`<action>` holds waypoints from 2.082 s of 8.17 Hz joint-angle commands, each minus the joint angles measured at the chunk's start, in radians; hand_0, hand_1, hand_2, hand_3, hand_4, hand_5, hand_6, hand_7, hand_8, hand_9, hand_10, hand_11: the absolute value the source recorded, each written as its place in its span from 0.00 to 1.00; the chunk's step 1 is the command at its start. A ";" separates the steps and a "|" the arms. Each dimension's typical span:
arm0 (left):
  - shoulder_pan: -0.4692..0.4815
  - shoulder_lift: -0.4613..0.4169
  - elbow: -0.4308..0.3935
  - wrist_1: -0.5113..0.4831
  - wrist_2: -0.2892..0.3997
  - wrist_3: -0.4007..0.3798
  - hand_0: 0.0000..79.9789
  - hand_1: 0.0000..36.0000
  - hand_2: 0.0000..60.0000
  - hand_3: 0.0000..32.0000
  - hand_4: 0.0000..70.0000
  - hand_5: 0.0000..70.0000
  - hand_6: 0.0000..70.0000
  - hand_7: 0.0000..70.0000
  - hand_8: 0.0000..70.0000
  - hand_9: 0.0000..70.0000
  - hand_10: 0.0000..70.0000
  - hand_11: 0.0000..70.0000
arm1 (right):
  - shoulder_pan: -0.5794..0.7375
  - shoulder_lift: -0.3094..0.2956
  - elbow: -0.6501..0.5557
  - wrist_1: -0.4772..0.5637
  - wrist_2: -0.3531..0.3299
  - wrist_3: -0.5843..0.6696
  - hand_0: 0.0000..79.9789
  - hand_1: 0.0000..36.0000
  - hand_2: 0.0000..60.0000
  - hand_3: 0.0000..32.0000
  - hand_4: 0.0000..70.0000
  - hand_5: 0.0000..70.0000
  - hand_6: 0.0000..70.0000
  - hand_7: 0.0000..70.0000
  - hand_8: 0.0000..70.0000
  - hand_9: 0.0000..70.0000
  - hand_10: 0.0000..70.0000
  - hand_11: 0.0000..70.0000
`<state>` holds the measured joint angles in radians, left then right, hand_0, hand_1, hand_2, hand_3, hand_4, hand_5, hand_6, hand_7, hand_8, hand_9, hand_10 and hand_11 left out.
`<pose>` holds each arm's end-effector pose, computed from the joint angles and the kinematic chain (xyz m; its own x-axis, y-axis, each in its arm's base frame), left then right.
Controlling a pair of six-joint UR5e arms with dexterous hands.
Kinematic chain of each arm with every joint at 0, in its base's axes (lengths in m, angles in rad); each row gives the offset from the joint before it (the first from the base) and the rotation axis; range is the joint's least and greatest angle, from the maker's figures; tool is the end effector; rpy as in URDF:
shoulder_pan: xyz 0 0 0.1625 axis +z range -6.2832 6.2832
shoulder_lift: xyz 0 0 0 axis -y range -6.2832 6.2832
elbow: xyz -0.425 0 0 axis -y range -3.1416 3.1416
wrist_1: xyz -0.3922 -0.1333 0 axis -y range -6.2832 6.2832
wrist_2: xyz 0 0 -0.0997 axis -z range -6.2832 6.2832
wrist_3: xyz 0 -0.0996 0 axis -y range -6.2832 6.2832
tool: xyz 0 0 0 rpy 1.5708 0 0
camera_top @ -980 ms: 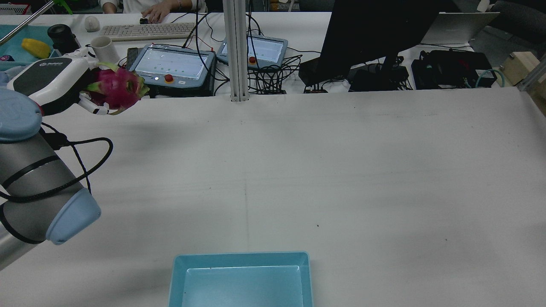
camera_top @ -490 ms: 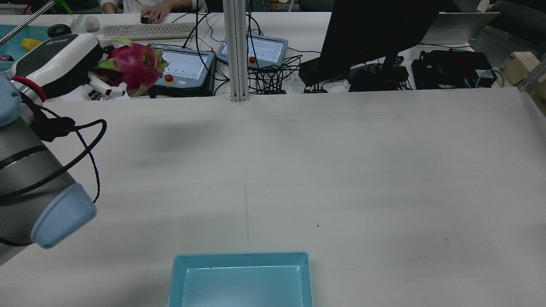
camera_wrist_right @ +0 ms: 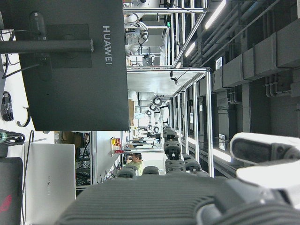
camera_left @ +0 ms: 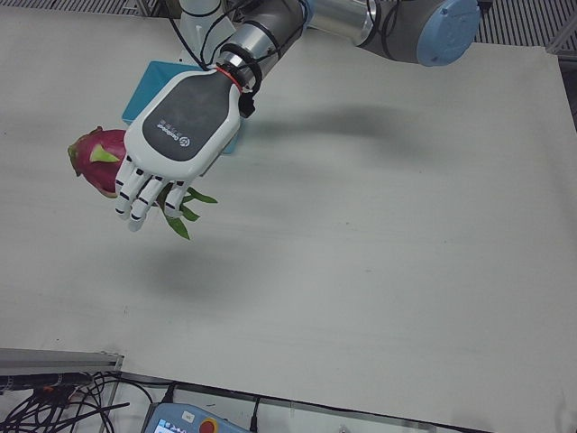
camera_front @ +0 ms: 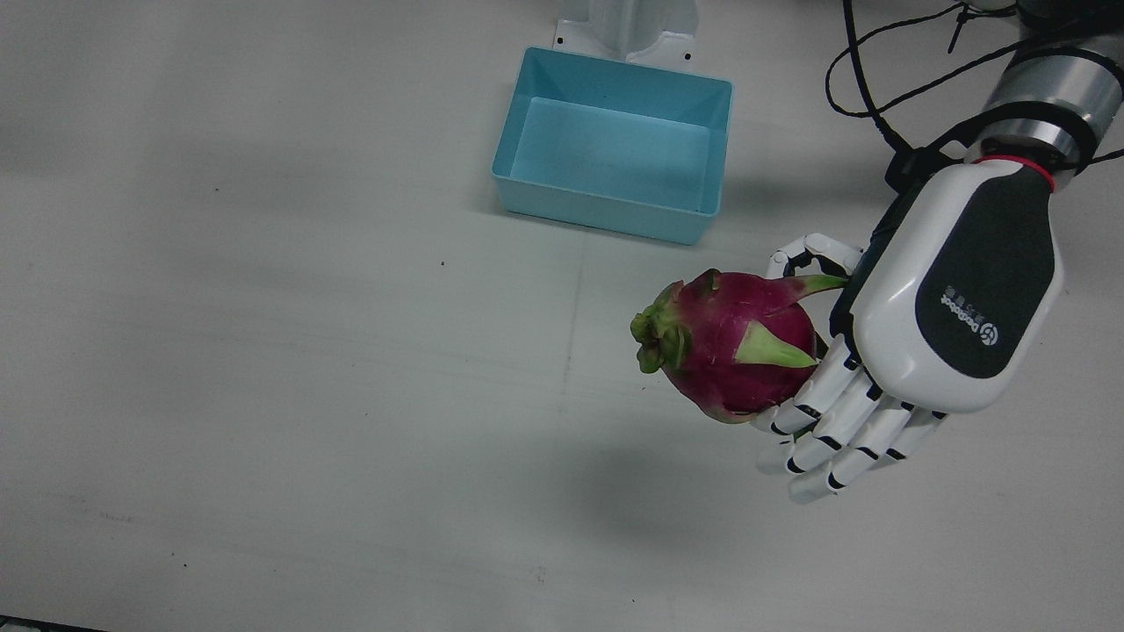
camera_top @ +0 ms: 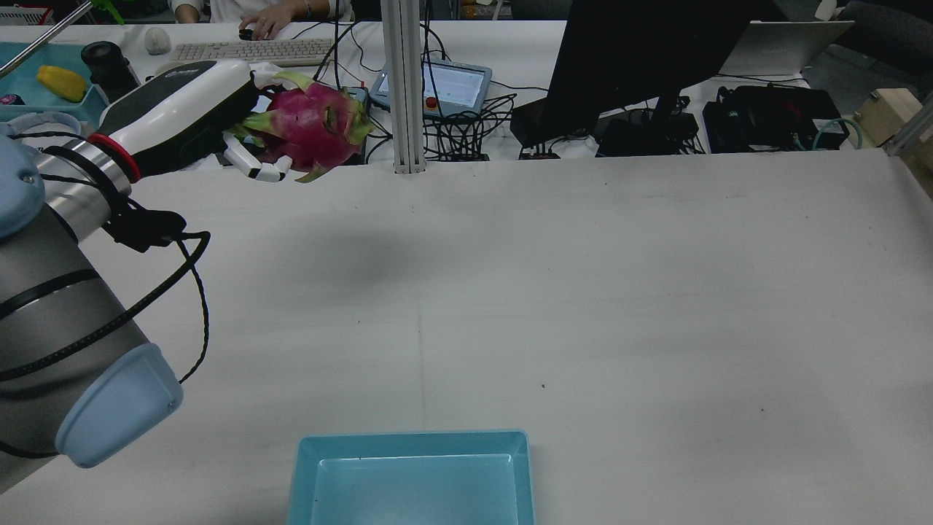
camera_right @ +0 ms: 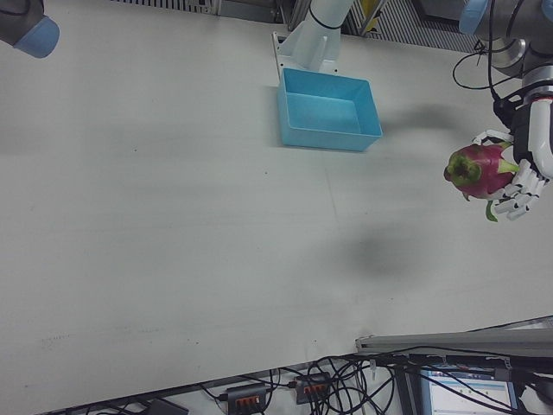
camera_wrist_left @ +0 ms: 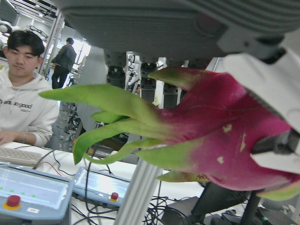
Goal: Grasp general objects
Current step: 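Carry the dragon fruit over the light-blue tray with the left hand, then lower the fruit into the tray and open the left hand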
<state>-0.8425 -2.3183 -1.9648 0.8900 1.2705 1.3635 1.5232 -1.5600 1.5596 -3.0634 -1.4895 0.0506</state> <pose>0.2573 -0.5331 0.1905 -0.3481 0.0949 -0.9327 0.8502 0.4512 -0.2714 0.1173 -0.5097 0.6793 -0.9980 -0.0295 -0.0567 0.0542 0.0792 -0.9954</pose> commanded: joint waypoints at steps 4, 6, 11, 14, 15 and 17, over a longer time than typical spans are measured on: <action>0.233 -0.003 -0.040 -0.164 0.185 0.173 0.49 0.49 1.00 0.00 0.26 1.00 0.26 0.53 0.24 0.39 0.37 0.56 | 0.000 0.000 0.000 0.000 0.000 0.000 0.00 0.00 0.00 0.00 0.00 0.00 0.00 0.00 0.00 0.00 0.00 0.00; 0.360 -0.003 -0.031 -0.145 0.185 0.256 0.50 0.50 1.00 0.00 0.27 1.00 0.26 0.53 0.23 0.38 0.35 0.53 | 0.000 0.000 -0.001 0.000 0.000 0.000 0.00 0.00 0.00 0.00 0.00 0.00 0.00 0.00 0.00 0.00 0.00 0.00; 0.466 0.000 -0.033 -0.069 0.188 0.307 0.52 0.47 1.00 0.00 0.26 1.00 0.23 0.48 0.20 0.33 0.33 0.50 | 0.000 0.000 -0.001 0.000 0.000 0.000 0.00 0.00 0.00 0.00 0.00 0.00 0.00 0.00 0.00 0.00 0.00 0.00; 0.470 0.000 -0.036 -0.062 0.229 0.309 0.51 0.32 0.50 0.00 0.17 0.48 0.04 0.25 0.02 0.07 0.11 0.17 | 0.000 0.000 0.000 0.000 0.000 0.000 0.00 0.00 0.00 0.00 0.00 0.00 0.00 0.00 0.00 0.00 0.00 0.00; 0.470 0.000 -0.039 -0.060 0.233 0.309 0.49 0.20 0.16 0.00 0.06 0.12 0.00 0.13 0.00 0.01 0.05 0.09 | 0.000 0.000 -0.001 0.000 0.000 0.000 0.00 0.00 0.00 0.00 0.00 0.00 0.00 0.00 0.00 0.00 0.00 0.00; 0.471 0.000 -0.063 -0.060 0.243 0.331 0.30 0.06 0.03 0.20 0.00 0.00 0.00 0.02 0.00 0.00 0.00 0.00 | 0.000 0.000 -0.001 0.000 0.000 0.000 0.00 0.00 0.00 0.00 0.00 0.00 0.00 0.00 0.00 0.00 0.00 0.00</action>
<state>-0.3721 -2.3179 -2.0045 0.8286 1.4993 1.6726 1.5232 -1.5601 1.5589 -3.0634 -1.4895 0.0506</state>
